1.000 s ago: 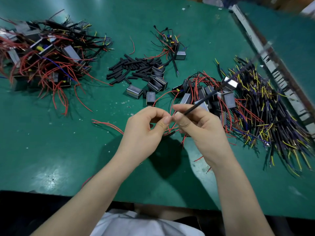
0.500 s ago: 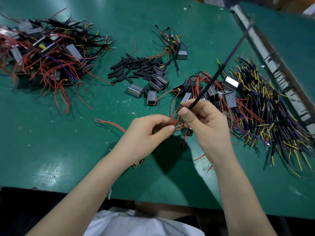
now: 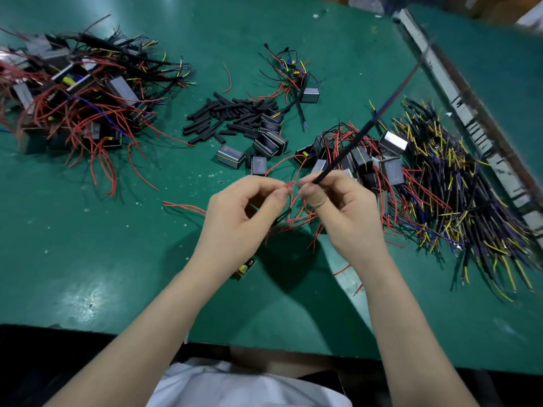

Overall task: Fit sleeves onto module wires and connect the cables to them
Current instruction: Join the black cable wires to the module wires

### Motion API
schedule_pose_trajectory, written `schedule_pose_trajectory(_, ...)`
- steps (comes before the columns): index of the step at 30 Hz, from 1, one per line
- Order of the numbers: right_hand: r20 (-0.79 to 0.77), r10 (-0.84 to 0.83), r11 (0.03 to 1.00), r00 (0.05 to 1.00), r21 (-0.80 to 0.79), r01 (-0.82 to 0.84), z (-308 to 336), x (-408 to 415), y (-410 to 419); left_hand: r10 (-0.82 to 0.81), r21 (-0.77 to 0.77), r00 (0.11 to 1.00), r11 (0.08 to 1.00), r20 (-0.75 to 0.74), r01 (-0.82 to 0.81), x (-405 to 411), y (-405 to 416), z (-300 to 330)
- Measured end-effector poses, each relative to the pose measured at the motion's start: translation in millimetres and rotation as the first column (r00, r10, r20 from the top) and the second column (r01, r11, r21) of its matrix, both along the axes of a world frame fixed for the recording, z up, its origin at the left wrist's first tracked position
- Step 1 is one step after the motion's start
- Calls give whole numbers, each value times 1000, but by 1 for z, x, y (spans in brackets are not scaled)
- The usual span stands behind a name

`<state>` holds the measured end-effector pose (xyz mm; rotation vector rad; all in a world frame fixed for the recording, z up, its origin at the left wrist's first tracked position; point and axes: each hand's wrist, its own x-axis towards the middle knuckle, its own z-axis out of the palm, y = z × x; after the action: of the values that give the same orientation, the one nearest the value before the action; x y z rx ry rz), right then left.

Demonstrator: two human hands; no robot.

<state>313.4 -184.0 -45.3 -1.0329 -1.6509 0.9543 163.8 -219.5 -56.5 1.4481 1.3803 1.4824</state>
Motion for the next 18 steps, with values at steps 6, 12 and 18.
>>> schedule_pose_trajectory(6,267,-21,988,963,153,-21,2,-3,0,126,-29,992,992,-7,-126,2,4,1)
schedule_pose_trajectory(12,487,26,939,873,287,-188,30,2,8,87,111,933,993,-349,-51,-3,8,12)
schedule_pose_trajectory(18,537,119,906,835,287,-313,47,5,21,-116,155,820,958,-560,241,-17,14,23)
